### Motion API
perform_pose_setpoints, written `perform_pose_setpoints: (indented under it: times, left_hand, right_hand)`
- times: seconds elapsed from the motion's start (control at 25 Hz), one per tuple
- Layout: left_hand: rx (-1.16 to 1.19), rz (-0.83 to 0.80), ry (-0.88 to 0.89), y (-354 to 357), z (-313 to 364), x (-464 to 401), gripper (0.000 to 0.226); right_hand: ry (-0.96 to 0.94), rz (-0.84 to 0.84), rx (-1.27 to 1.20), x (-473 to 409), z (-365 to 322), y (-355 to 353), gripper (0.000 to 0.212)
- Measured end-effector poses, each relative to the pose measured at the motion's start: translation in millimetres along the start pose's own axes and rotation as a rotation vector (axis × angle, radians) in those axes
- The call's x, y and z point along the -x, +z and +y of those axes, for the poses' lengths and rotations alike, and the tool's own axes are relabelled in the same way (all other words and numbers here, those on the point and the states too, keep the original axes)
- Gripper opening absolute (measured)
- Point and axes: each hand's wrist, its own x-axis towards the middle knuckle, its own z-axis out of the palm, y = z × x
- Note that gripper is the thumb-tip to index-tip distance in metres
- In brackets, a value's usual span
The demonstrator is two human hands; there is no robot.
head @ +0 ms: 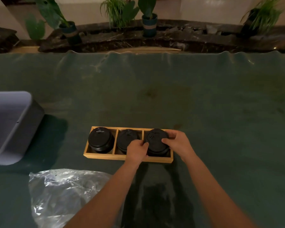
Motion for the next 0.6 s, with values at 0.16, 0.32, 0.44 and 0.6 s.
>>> perform_pose_setpoints:
  times: [0.16, 0.32, 0.44, 0.6]
  left_hand:
    - [-0.172, 0.077, 0.081, 6.7, -1.4, -3.1, 0.026]
    - [-0.196, 0.125, 0.081, 7.5, 2.2, -6.3, 0.023]
    - [-0.181, 0.12, 0.05, 7.1, 1.5, -6.4, 0.025]
    - [-0.156, 0.08, 0.016, 0.7, -1.1, -5.3, 0.022]
  right_hand:
    - [-0.03, 0.031, 0.187, -8.4, 11.8, -2.0, 0.028]
    - [-0.099, 0.081, 0.325, -14.1, 15.9, 0.3, 0.035]
    - [-0.095, 0.081, 0.356, -15.6, 17.0, 1.9, 0.038]
    - [-0.067, 0.068, 0.324, -13.1, 18.8, 1.8, 0.04]
